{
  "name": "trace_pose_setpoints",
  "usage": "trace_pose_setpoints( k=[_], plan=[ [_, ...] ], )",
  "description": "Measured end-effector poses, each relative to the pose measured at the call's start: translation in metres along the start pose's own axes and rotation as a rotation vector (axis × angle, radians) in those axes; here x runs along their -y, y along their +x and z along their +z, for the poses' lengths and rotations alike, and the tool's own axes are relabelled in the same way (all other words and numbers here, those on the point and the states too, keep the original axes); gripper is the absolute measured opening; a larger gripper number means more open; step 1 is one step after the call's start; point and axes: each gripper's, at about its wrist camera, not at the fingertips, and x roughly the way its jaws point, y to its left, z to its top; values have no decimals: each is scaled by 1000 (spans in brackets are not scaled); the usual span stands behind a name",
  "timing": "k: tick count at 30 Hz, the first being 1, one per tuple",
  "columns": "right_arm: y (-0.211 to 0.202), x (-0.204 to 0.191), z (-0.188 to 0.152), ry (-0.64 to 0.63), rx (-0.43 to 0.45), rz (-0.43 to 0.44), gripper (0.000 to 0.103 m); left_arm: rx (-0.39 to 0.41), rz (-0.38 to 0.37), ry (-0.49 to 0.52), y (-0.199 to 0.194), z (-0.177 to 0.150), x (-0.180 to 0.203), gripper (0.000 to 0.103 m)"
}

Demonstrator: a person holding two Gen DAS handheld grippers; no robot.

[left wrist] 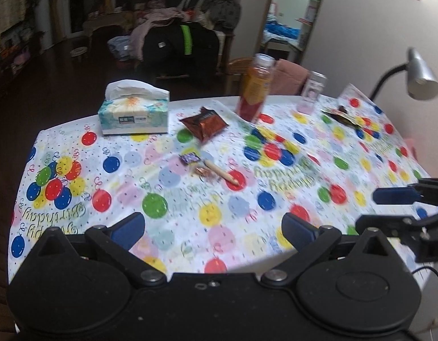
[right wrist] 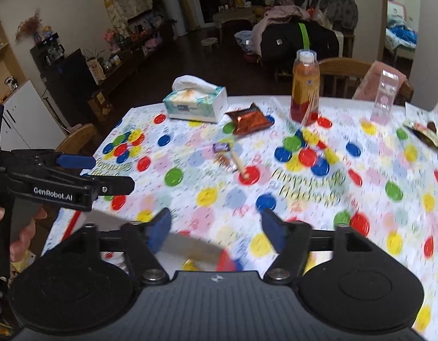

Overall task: Organize snacks
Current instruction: 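Withdraw both tools from the box back over the table, then grasp the small clear orange candy packet with the left tool while the right tool grasps the wooden stick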

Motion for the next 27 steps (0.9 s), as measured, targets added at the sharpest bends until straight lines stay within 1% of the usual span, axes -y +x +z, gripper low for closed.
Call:
trace_pose_setpoints(
  k=[4,7,10,13,16,21,25,27],
  plan=[
    [27,17,19,-49,-23,0,75,-7,35,-69,26,23,-6,103],
    [51,31,32,-66,-64,19,75,-16,55,-116,47,38,-12,103],
    [76,44,42,-82,-86,35,75,-31,73,-157,69,51,-16,103],
    [101,52,50,-106,-105,27,75,-45,86,-196,90,61,-18,103],
    [124,55,54,-144,-115,20,75,-71,102,-227,112,67,-16,102],
    [158,55,58,-207,-140,35,75,-107,116,-250,147,74,-11,102],
    [181,56,61,-243,-173,109,75,-141,119,-283,173,76,-11,102],
    [193,55,61,-249,-184,114,75,-163,129,-290,186,75,-11,97]
  ],
)
